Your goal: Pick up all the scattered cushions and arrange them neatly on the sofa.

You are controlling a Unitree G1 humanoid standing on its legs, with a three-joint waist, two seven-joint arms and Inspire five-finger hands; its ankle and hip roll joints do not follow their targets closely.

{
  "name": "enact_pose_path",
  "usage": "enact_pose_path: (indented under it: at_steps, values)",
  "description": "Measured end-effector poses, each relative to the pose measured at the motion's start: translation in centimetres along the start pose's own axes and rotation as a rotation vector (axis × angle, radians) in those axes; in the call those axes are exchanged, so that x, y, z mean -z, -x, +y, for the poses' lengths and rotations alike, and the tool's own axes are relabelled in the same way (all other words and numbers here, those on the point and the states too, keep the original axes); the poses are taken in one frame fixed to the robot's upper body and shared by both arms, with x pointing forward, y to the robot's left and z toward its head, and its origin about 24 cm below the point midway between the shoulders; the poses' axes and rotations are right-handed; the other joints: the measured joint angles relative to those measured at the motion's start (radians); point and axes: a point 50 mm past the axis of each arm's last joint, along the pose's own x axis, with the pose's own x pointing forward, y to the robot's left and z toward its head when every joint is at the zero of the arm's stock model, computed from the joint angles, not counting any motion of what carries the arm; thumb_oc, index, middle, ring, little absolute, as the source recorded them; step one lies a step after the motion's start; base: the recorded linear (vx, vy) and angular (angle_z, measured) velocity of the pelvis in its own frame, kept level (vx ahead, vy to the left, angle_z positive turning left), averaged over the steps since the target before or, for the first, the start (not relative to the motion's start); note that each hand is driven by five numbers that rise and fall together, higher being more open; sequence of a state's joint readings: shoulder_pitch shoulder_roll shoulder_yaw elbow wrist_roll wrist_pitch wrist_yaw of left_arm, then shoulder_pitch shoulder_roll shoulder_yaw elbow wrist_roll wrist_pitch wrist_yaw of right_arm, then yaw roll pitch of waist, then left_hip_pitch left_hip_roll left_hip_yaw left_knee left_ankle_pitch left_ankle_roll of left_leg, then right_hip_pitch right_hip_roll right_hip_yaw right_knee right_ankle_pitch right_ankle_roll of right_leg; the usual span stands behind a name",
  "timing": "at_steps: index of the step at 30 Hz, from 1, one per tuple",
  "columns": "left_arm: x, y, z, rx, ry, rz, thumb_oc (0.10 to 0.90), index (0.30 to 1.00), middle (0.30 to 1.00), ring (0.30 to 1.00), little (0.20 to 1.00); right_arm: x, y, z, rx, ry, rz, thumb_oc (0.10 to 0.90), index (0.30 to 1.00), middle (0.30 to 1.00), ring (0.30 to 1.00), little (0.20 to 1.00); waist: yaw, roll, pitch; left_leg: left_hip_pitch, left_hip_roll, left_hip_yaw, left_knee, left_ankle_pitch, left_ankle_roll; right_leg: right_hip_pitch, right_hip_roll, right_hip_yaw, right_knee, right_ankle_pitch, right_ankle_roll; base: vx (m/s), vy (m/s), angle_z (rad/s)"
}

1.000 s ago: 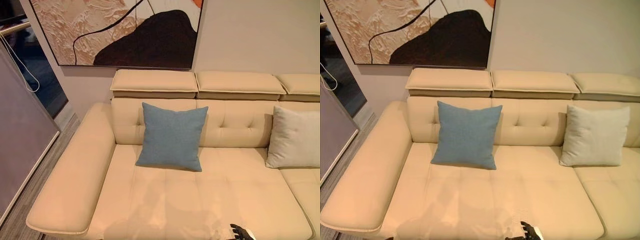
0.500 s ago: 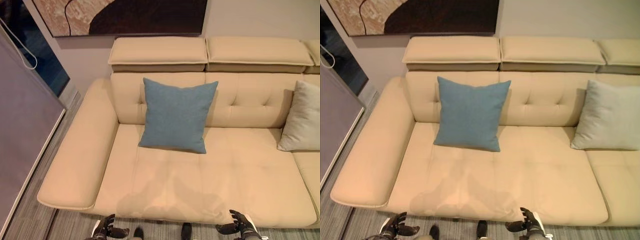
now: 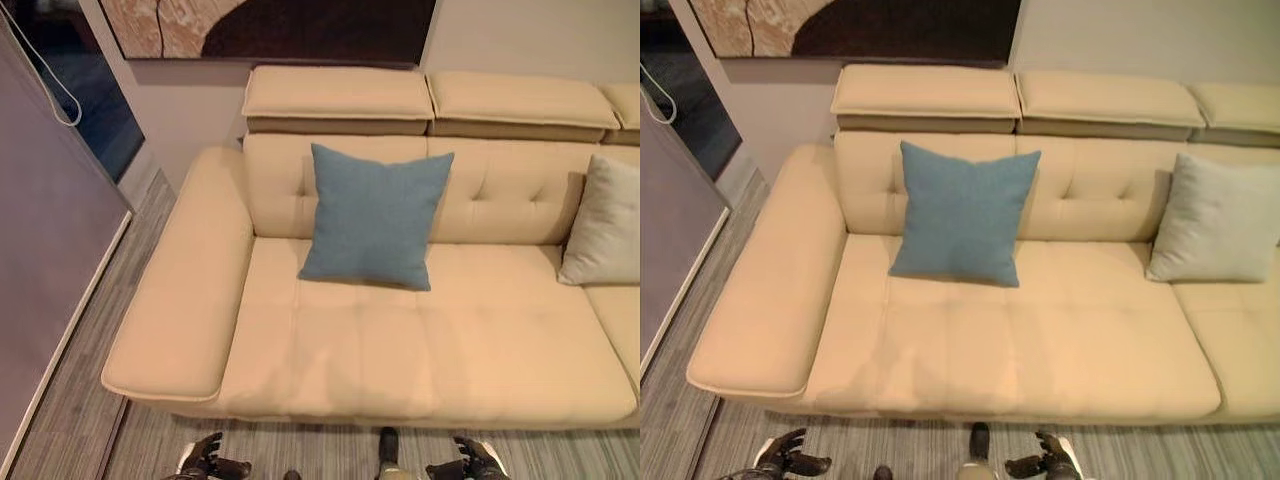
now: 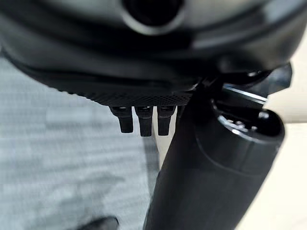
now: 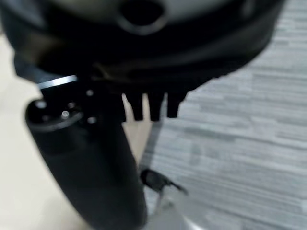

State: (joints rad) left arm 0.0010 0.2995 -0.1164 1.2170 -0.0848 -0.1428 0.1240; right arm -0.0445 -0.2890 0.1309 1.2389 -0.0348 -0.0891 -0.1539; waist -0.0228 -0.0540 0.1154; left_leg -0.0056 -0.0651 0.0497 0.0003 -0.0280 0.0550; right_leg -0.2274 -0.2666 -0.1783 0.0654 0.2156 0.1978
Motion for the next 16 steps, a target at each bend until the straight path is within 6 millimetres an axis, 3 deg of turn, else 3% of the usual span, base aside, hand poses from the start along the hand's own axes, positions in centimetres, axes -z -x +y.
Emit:
enact_pose_path:
  at_steps: [1, 2, 3, 4, 5, 6, 7, 8, 10, 16]
  values:
    - [-0.4, -0.1, 0.0, -0.001, -0.006, -0.011, 0.8, 0.9, 0.9, 0.9, 0.9, 0.3, 0.0, -0.1, 0.002, 0.005, 0.02, 0.8, 0.9, 0.9, 0.9, 0.9, 0.011, 0.032, 0.006, -0.001, 0.037, -0.002, -0.012, 0.015, 0.002, -0.037, 0.028, 0.002, 0.154, -0.114, -0.016, -0.09, -0.015, -0.01]
    - [-0.6, -0.1, 0.0, -0.001, -0.006, -0.023, 0.8, 0.9, 0.9, 0.9, 0.9, 0.5, 0.0, -0.2, 0.002, 0.007, 0.031, 0.8, 0.9, 0.9, 0.9, 0.9, 0.011, 0.059, 0.011, 0.002, 0.069, -0.016, -0.02, 0.028, -0.004, -0.047, 0.058, -0.001, 0.295, -0.184, -0.02, -0.08, -0.089, 0.19]
    - [-0.7, -0.1, 0.3, -0.006, -0.01, -0.026, 0.8, 0.9, 0.9, 0.9, 0.9, 0.6, 0.0, -0.1, -0.001, 0.007, 0.036, 0.8, 0.9, 0.9, 0.9, 0.9, 0.014, 0.065, 0.011, 0.0, 0.084, -0.031, -0.026, 0.035, -0.009, -0.045, 0.08, 0.001, 0.372, -0.233, 0.001, -0.06, -0.101, 0.22]
    - [-0.3, -0.1, 0.6, -0.013, -0.016, -0.015, 0.8, 0.9, 0.9, 0.9, 0.9, 0.6, 0.0, 0.0, -0.007, 0.005, 0.035, 0.8, 0.9, 0.9, 0.9, 0.9, 0.024, 0.053, 0.005, -0.006, 0.092, -0.027, -0.028, 0.04, -0.014, -0.001, 0.09, 0.01, 0.37, -0.28, 0.008, -0.06, -0.103, -0.04]
    - [0.0, 0.0, 0.6, -0.016, -0.017, -0.003, 0.8, 0.9, 0.9, 0.9, 0.9, 0.4, 0.0, 0.0, -0.006, 0.004, 0.027, 0.8, 0.9, 0.9, 0.9, 0.9, 0.044, 0.037, -0.007, -0.002, 0.091, -0.015, -0.048, 0.051, -0.03, 0.032, 0.087, -0.007, 0.329, -0.337, -0.01, -0.06, -0.084, -0.24]
    - [0.4, 0.1, 0.7, -0.024, -0.019, 0.009, 0.8, 0.9, 0.9, 0.9, 0.9, 0.4, 0.0, 0.1, -0.008, 0.003, 0.022, 0.8, 0.9, 0.9, 0.9, 0.9, 0.059, 0.018, -0.018, -0.005, 0.085, -0.013, -0.06, 0.059, -0.048, 0.085, 0.096, -0.009, 0.21, -0.339, -0.01, -0.03, -0.092, -0.26]
    - [0.5, 0.1, 0.4, -0.017, -0.017, 0.019, 0.8, 0.9, 0.9, 0.9, 0.9, -0.1, -0.1, -0.2, -0.004, 0.004, 0.011, 0.8, 0.9, 0.9, 0.9, 0.9, 0.059, 0.013, -0.016, -0.011, 0.09, -0.017, -0.061, 0.067, -0.061, 0.138, 0.118, -0.008, 0.093, -0.319, -0.096, -0.03, -0.092, -0.14]
    - [0.9, 0.3, -0.7, 0.005, -0.007, 0.034, 0.8, 0.9, 0.9, 0.9, 0.9, -0.5, -0.2, -0.7, 0.01, 0.007, 0.002, 0.8, 0.9, 0.9, 0.9, 0.9, 0.058, 0.032, -0.021, -0.01, 0.112, -0.021, -0.067, 0.075, -0.072, 0.175, 0.152, -0.005, 0.002, -0.267, -0.098, 0.01, -0.051, -0.12]
    - [1.6, 0.6, -2.0, 0.039, 0.006, 0.052, 0.8, 0.9, 0.9, 0.9, 0.9, -0.6, -0.2, -0.7, 0.013, 0.008, -0.006, 0.8, 0.9, 0.9, 0.9, 0.9, 0.061, 0.037, -0.046, -0.008, 0.124, -0.016, -0.075, 0.079, -0.082, 0.218, 0.184, 0.0, -0.102, -0.216, -0.122, 0.01, -0.059, -0.13]
    - [1.0, 0.7, -3.5, 0.085, 0.008, 0.037, 0.8, 0.9, 0.9, 0.9, 0.9, 0.5, 0.0, -0.5, 0.01, 0.018, 0.026, 0.8, 0.9, 0.9, 0.9, 0.9, 0.056, 0.044, -0.084, -0.005, 0.153, -0.028, -0.077, 0.087, -0.109, 0.253, 0.22, -0.006, -0.166, -0.192, -0.127, 0.01, -0.04, 0.02]
